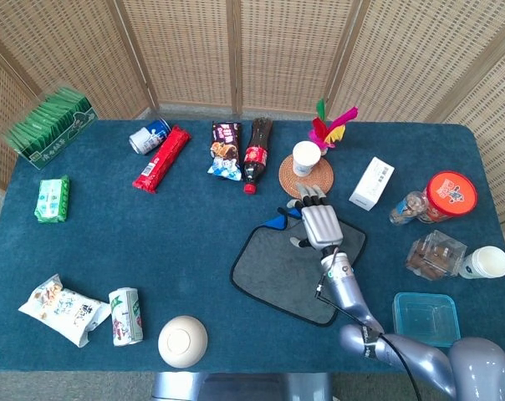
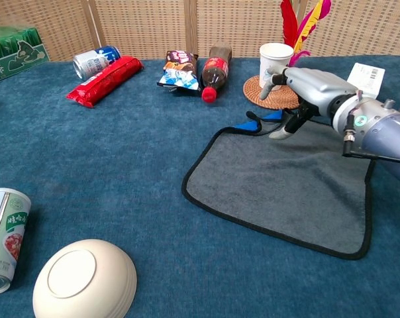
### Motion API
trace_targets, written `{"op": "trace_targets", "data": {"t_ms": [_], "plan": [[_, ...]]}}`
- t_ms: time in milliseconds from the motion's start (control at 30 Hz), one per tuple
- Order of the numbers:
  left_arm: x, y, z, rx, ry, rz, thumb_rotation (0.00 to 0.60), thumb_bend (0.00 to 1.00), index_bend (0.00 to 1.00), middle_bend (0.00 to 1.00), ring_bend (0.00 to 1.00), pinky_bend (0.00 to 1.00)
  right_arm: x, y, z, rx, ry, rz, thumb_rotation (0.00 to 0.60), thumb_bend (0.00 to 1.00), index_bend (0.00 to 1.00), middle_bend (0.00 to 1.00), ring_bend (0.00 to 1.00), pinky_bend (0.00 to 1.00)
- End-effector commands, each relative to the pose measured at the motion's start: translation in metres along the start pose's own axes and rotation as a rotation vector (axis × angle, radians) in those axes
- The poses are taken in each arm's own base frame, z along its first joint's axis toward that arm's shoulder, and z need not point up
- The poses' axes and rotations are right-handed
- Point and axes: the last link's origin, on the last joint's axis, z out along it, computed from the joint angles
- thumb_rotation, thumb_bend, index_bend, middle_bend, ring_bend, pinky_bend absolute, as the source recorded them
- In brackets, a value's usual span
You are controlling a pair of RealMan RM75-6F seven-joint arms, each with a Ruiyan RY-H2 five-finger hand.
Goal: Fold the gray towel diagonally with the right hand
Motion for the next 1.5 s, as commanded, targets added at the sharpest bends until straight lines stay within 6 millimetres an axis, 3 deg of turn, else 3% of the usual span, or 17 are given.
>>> {"op": "trace_targets", "data": {"t_ms": [33, 1033, 1500], "plan": [[0.000, -0.001, 0.001, 0.003, 0.000, 0.000, 0.600, 0.24, 0.18, 0.00, 0.00, 0.00, -0.005, -0.003, 0.005, -0.005, -0.009, 0.004, 0.600, 0.14, 0.31, 0.00, 0.00, 0.00], [0.002, -0.005, 0.004, 0.021, -0.003, -0.016, 0.600, 0.24, 0.18, 0.00, 0.00, 0.00, -0.021, -0.014, 0.030, -0.029, -0.011, -0.015, 0.600, 0.14, 0.42, 0.00, 0.00, 0.00], [0.000, -0.006, 0.007, 0.029, -0.012, -0.014, 0.600, 0.24, 0.18, 0.00, 0.00, 0.00, -0.027, -0.017, 0.034, -0.019, -0.011, -0.024, 0.600, 0.28, 0.46, 0.00, 0.00, 0.00]]}}
